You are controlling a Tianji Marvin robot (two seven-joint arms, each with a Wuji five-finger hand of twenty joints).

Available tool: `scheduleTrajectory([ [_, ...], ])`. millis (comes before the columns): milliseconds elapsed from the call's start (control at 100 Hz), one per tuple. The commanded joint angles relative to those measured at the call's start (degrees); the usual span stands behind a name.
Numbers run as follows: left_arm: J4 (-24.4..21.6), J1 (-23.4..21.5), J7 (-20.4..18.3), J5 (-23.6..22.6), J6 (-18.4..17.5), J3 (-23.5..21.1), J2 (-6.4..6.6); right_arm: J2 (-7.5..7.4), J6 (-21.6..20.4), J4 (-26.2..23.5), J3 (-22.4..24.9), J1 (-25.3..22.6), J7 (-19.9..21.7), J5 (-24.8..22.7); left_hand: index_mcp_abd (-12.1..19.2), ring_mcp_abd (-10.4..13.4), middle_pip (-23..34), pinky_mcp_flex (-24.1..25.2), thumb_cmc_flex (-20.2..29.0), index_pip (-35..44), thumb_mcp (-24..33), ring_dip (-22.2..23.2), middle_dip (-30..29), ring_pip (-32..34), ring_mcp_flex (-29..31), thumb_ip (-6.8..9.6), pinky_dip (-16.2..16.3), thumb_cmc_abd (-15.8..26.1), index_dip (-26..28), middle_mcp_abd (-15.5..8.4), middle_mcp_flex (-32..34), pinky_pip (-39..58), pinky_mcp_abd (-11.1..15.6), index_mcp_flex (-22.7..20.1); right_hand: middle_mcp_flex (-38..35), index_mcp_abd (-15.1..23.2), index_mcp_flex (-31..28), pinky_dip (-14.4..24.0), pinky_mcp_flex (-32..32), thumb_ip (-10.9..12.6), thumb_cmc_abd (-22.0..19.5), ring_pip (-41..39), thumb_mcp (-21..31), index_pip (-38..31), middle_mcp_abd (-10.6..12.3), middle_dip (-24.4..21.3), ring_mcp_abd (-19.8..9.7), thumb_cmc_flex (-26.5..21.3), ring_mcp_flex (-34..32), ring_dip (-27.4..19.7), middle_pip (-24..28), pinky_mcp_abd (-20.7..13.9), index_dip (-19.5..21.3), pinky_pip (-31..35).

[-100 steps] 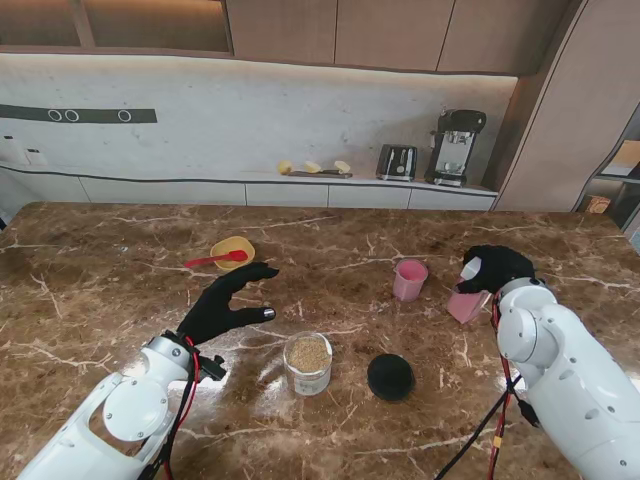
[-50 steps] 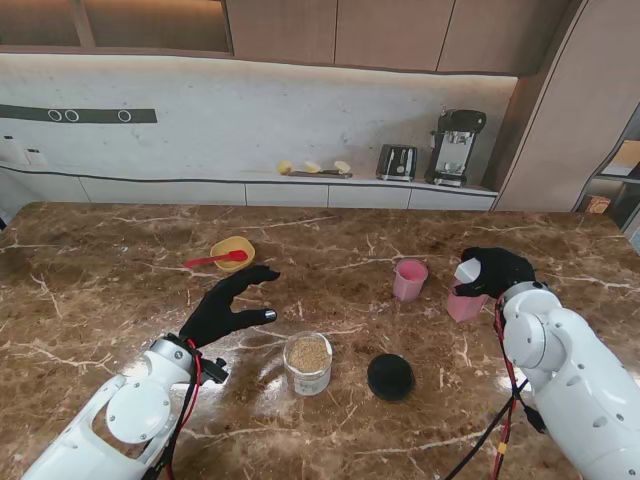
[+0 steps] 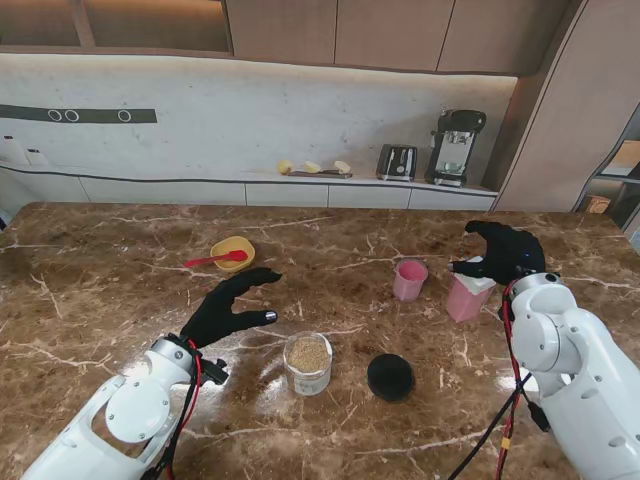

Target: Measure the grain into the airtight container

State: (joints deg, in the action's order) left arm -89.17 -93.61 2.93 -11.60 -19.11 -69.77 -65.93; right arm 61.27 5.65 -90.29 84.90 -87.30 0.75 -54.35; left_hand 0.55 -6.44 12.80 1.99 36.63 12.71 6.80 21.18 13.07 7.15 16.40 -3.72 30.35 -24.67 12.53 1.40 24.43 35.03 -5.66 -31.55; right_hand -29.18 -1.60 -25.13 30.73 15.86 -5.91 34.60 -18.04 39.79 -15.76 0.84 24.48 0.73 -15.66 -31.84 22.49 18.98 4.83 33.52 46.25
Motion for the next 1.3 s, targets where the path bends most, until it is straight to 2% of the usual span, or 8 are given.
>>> scheduleTrajectory([
  [0,0.1,-0.43,-0.64,0.05,-0.19,-0.15,0.25,0.17,-0.51,-3.36,0.58,-1.97,-0.16,-0.32,-0.18,3.75,-1.15,1.02,-0.03,0.4,-2.44,-0.59,-0.82,-0.69,-0.8,2.15,-0.2,1.08,-0.97,-1.78,-2.03,-0.68,1.93,1.8,1.22,-0.97,1.28,-0.68,-0.11,3.06,1.97,0.92,1.69,1.16,-0.51,-1.48,0.28,3.44,1.51,-0.94,-0.87,-1.39,-0.47,-1.13],
  [310,0.49,-0.48,-3.96,0.68,-0.36,-0.62,1.02,0.49,-1.17,-17.57,0.97,-11.19,2.13,-0.47,-1.0,4.89,-1.22,0.5,0.21,-1.2,-2.67,-0.85,-0.97,-1.05,-1.45,2.24,-0.29,0.91,-1.92,-1.85,-3.74,-0.85,2.68,4.26,-1.44,-1.12,-0.03,-0.78,5.14,3.42,2.6,0.44,2.97,1.71,-0.67,-1.83,0.64,3.17,-3.08,-0.52,-2.6,-1.34,-1.15,2.29],
  [470,1.26,-0.44,-7.53,2.27,-1.25,-1.09,1.74,0.37,-1.05,-22.29,-0.69,-15.69,3.77,-1.23,-1.03,7.74,-1.44,0.24,1.1,-3.01,-2.75,-2.34,-1.44,-2.35,-1.75,2.17,-0.88,-0.72,-3.13,-3.24,-5.13,-0.96,3.08,6.9,-1.87,-1.73,-0.69,-1.29,5.73,3.45,2.62,1.05,2.96,1.22,-0.96,-1.84,0.9,3.16,-3.46,-0.63,-3.27,-1.07,-0.84,2.17],
  [650,1.89,-0.44,-13.65,2.56,-1.88,-1.9,3.3,0.18,0.16,-24.32,-3.72,-18.82,4.72,-2.24,-0.66,8.82,-2.27,0.56,3.02,-5.56,-1.38,-3.41,-2.1,-2.97,-4.34,1.82,-2.55,-4.15,-4.74,-4.2,-9.37,-3.31,5.0,11.21,-2.53,-3.28,-0.23,-1.35,8.15,3.58,2.51,-1.41,2.59,-2.71,-1.91,2.84,0.33,3.16,-5.82,2.42,-0.73,-1.19,4.16,4.55],
  [680,2.0,-0.52,-14.05,2.62,-1.96,-1.95,3.4,0.13,0.37,-24.34,-4.17,-19.09,4.92,-2.5,-0.22,9.09,-2.16,0.27,-0.09,-5.44,6.52,-4.19,-2.86,-2.75,-4.92,0.59,-1.89,-6.44,-6.02,-4.31,-10.15,-5.25,5.51,12.23,-2.41,-3.29,-0.17,-1.3,8.39,3.59,2.5,-2.06,2.5,-3.23,-1.87,3.94,0.2,3.1,-6.04,3.14,0.0,-1.18,5.15,4.88],
  [860,3.2,-0.78,-15.72,1.41,-3.15,-1.77,4.05,-0.55,1.59,-24.44,-6.56,-20.15,9.33,-4.02,3.49,10.16,-4.12,0.1,-2.48,-8.07,19.34,-4.13,-3.63,-3.66,-7.51,-1.54,-2.58,-12.66,-6.22,-4.76,-13.43,-11.56,8.42,19.6,1.77,-4.76,3.94,-1.52,7.23,3.67,2.31,-2.36,2.17,-2.49,-2.35,6.36,0.33,3.13,-3.89,4.29,0.52,-1.01,7.75,4.4],
  [950,4.21,-0.6,-17.23,1.33,-3.89,-1.08,4.47,-0.91,2.0,-24.31,-7.68,-20.4,11.48,-4.65,4.66,10.31,-5.31,0.28,-2.71,-9.35,22.64,-4.2,-4.17,-3.83,-8.21,-2.16,-1.64,-14.15,-5.93,-4.15,-14.04,-13.26,9.34,23.32,3.72,-5.29,5.74,-1.56,6.27,3.75,2.31,-1.92,2.22,-1.84,-2.42,6.59,0.53,3.11,-2.61,4.25,0.29,-0.69,8.26,3.78],
  [1290,10.18,1.63,-19.47,2.49,-5.42,3.88,4.91,-1.51,3.93,-22.72,-11.18,-20.64,14.55,-6.48,4.23,10.45,-11.23,0.67,-2.88,-14.95,27.67,-3.79,-0.15,-4.15,-10.76,-3.14,1.65,-16.36,-7.91,-4.74,-17.2,-19.28,10.87,23.69,6.25,-5.5,7.72,-1.17,4.53,4.56,2.72,-1.0,2.33,-1.2,-2.31,7.0,0.99,1.36,0.0,4.12,0.22,-0.05,10.08,2.28],
])
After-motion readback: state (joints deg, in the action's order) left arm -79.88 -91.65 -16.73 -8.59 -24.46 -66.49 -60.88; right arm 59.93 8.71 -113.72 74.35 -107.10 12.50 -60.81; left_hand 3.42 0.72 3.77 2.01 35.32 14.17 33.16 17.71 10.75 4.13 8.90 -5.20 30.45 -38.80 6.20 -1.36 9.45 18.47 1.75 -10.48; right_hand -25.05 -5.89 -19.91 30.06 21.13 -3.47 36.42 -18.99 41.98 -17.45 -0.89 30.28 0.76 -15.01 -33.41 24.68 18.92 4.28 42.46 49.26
